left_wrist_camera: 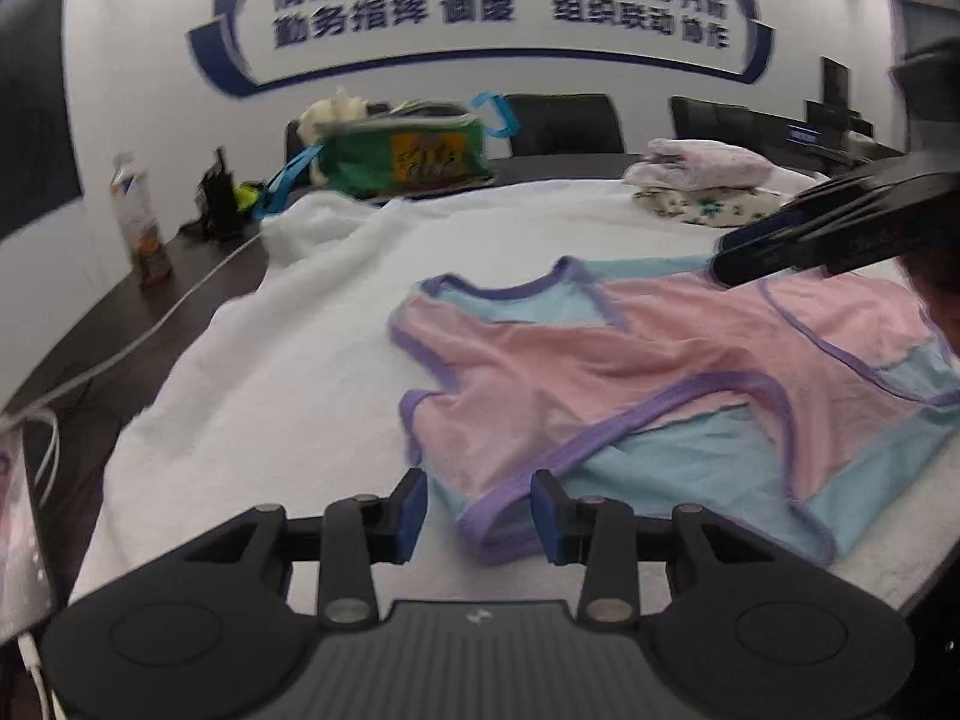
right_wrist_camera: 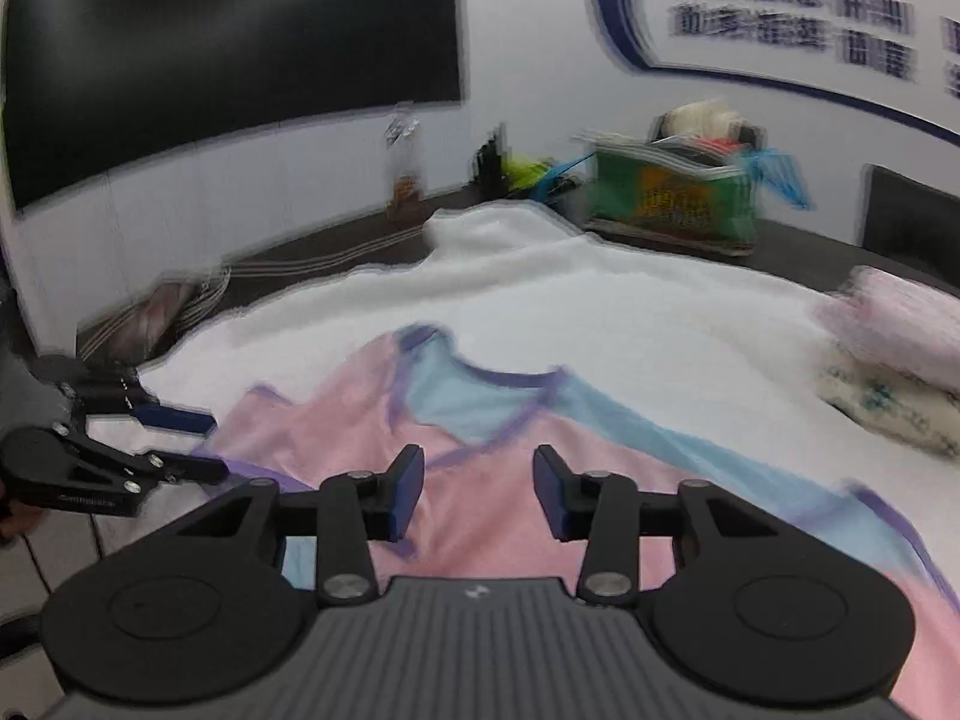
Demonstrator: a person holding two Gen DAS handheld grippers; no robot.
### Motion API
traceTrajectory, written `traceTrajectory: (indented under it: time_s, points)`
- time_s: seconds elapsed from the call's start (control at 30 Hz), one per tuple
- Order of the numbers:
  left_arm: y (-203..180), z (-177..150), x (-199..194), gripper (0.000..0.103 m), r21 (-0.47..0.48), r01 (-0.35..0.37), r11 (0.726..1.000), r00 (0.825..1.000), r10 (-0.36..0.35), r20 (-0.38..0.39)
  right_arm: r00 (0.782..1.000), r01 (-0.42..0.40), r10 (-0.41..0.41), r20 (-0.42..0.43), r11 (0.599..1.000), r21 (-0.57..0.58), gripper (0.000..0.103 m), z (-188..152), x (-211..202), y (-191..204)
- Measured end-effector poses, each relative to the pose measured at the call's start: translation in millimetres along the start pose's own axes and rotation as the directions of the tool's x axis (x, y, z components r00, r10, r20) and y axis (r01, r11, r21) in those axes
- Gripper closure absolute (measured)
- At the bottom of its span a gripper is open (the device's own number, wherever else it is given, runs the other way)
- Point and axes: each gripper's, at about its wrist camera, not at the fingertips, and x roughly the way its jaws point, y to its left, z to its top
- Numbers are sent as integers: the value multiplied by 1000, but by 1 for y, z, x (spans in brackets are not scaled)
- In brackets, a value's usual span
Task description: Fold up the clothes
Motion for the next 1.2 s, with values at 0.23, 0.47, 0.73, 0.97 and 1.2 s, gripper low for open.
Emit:
traceTrajectory:
  time_s: [0.23, 0.47, 0.73, 0.97, 1.2]
  points:
    - [11, -3, -5, 69, -55, -25, 998, 1000, 26, 14, 976, -18, 38, -215, 995, 96, 75, 28, 90, -12]
    - [-22, 22, -11, 66, -167, 342, 925, 939, -330, 95, 959, 9, 44, -280, 983, 185, 82, 25, 105, -13]
    - [-61, 29, 30, 69, 30, 106, 994, 994, -107, 30, 987, 36, 5, -159, 968, 250, 99, 30, 80, -28]
    - [-65, 30, 51, 66, 108, 66, 992, 998, -65, -11, 996, -21, 44, -73, 956, 294, 95, 29, 63, -43]
    - [-81, 38, 53, 73, 183, 48, 982, 999, -49, 4, 984, -118, 125, -126, 991, 66, 89, 44, 78, -7]
